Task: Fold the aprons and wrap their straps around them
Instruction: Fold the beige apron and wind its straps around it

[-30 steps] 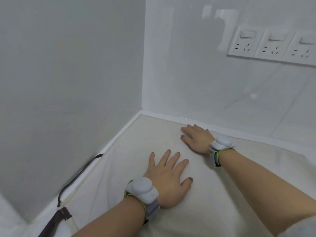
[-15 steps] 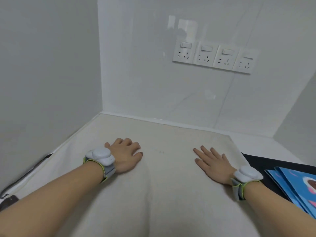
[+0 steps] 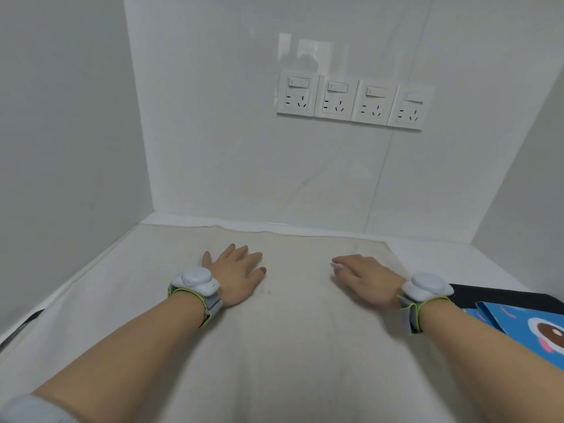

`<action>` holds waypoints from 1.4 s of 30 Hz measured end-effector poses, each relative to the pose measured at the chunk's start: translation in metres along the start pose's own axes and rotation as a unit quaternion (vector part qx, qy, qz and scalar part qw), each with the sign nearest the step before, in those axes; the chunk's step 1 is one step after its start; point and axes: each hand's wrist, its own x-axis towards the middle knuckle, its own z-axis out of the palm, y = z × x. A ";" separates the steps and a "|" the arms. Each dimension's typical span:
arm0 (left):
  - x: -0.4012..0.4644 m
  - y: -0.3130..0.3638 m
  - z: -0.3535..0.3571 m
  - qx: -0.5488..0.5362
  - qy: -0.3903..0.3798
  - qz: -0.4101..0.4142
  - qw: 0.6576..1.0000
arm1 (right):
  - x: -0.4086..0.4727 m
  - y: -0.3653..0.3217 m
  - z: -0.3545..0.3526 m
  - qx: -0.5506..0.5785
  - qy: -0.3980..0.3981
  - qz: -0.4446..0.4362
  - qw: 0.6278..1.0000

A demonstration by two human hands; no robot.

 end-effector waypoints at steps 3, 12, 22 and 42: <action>0.003 -0.002 0.011 0.011 -0.018 -0.002 1.000 | 0.025 -0.008 -0.010 -0.022 0.016 -0.014 1.000; 0.006 -0.004 0.019 0.033 -0.018 0.013 0.999 | 0.141 -0.019 0.003 -0.048 0.055 0.034 0.997; 0.007 -0.005 0.019 0.024 -0.017 0.013 0.999 | 0.157 -0.007 -0.008 -0.098 0.013 0.099 0.990; -0.002 0.023 0.000 0.055 0.042 0.026 0.997 | 0.058 0.108 -0.071 0.072 0.114 0.169 0.976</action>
